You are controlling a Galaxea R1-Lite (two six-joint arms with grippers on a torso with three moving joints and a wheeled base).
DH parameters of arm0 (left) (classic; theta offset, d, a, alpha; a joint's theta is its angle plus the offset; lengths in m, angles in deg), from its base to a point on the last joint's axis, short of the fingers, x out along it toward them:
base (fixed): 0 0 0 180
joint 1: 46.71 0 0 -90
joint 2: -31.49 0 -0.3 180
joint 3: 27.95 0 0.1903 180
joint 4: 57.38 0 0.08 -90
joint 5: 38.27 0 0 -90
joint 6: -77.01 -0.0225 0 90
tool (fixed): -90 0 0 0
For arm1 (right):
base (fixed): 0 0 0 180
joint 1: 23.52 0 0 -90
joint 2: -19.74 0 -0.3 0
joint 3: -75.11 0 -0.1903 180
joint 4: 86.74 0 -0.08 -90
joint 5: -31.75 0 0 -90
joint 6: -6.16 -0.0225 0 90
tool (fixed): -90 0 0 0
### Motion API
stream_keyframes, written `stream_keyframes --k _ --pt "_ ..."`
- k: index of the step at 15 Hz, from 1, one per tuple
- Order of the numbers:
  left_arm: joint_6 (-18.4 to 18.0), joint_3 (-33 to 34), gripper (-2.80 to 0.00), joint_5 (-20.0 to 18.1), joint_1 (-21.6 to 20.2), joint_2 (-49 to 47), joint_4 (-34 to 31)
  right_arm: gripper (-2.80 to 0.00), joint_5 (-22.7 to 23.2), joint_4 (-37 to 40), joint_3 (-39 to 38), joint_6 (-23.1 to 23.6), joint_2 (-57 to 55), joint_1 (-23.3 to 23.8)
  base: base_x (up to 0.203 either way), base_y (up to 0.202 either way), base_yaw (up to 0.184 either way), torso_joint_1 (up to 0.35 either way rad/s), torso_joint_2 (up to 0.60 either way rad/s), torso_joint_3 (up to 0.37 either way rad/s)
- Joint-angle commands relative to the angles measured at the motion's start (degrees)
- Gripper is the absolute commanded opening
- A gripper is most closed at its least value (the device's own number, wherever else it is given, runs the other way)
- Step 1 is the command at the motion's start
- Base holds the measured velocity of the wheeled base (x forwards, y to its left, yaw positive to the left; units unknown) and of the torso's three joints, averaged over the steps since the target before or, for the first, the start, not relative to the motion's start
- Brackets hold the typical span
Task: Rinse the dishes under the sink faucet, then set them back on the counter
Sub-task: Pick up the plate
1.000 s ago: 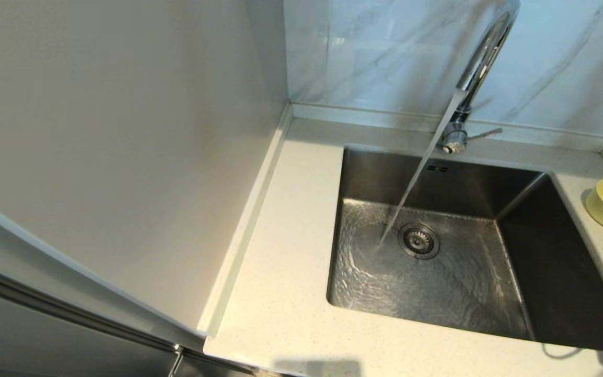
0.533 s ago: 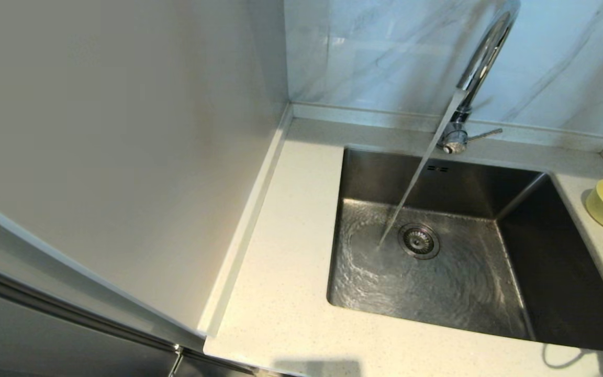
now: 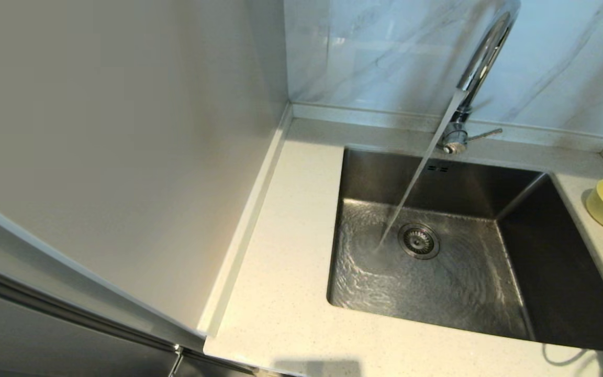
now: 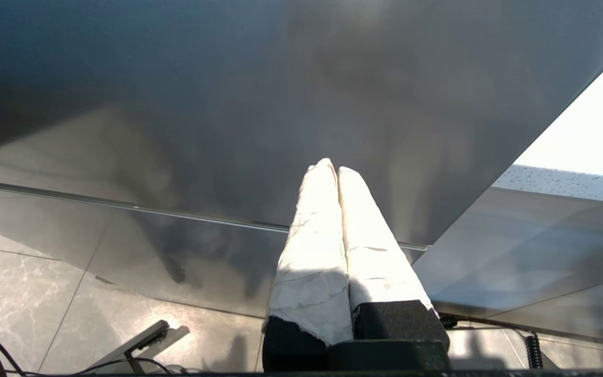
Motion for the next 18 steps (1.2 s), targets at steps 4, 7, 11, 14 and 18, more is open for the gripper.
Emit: stream_keyframes --k 4,7,11,14,18 --pt "0.0 0.0 -2.8 -0.01 0.0 0.0 0.0 -2.8 -0.1 0.06 0.05 0.01 -0.18 0.0 0.0 0.0 0.0 0.0 0.0 0.0" --pt "0.0 0.0 -2.8 -0.01 0.0 0.0 0.0 -2.8 -0.19 0.14 -0.13 -0.03 -0.18 0.0 0.0 0.0 0.0 0.0 0.0 0.0" --pt "0.0 0.0 -2.8 -0.01 0.0 0.0 0.0 -2.8 -0.11 0.18 -0.04 0.09 1.47 -0.08 0.0 0.0 0.0 0.0 0.0 0.0" --pt "0.0 0.0 -2.8 -0.01 0.0 0.0 0.0 -2.8 0.16 1.43 -0.3 0.1 4.75 -1.51 0.0 0.0 0.0 0.0 0.0 0.0" --pt "0.0 0.0 -2.8 -0.01 0.0 0.0 0.0 -2.8 0.42 7.67 -0.29 -0.18 12.06 -6.67 0.0 0.0 0.0 0.0 0.0 0.0"
